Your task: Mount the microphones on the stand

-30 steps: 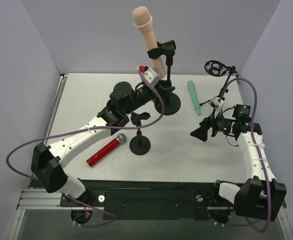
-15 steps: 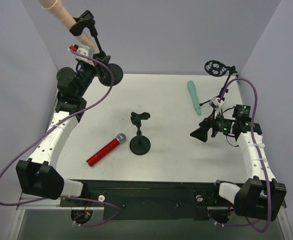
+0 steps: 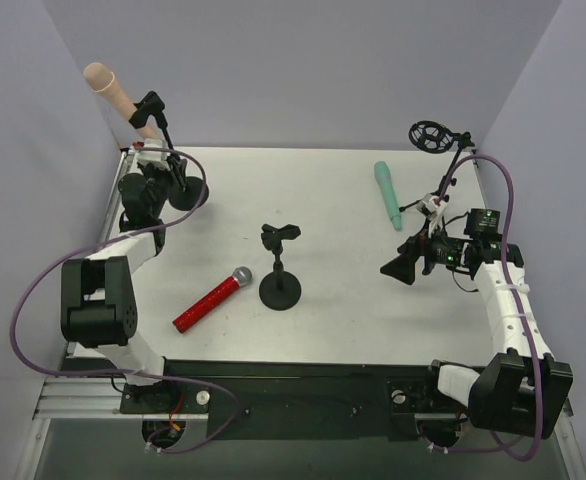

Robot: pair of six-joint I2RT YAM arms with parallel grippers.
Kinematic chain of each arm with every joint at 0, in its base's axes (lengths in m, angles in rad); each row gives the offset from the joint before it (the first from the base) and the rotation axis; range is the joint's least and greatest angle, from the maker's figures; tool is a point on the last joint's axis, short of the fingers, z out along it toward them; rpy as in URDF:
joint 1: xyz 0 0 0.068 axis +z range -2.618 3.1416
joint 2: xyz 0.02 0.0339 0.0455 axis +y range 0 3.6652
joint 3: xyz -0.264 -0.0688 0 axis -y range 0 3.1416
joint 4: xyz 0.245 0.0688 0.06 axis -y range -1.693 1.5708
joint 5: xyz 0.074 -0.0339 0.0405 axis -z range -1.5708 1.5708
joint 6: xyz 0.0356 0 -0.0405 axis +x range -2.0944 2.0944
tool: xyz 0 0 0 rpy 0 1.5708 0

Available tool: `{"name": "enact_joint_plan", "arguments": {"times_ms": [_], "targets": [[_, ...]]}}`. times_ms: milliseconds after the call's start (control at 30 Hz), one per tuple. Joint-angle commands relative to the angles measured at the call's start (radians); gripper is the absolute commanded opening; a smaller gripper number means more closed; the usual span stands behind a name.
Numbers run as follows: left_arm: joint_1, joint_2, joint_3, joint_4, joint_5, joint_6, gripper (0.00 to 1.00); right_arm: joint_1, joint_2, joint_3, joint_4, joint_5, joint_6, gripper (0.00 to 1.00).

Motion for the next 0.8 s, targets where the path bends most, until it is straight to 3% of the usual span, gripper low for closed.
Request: {"name": "enact_joint_plan", "arguments": {"times_ms": [0,400,767], "targets": [[0.034,0.074,0.054,0.303,0.018,0.014,0.00,-0.010,0.030,0.037,-0.040,-0.032,-0.042,0.97],[0.034,0.324,0.210,0.330,0.041,0.024,0.00,-0.010,0.063,0.046,-0.069,-0.024,-0.076,0.97],[0.029,0.381,0.189,0.359,0.046,0.004,0.00,-0.010,0.077,0.052,-0.090,-0.020,-0.094,0.97]]}}
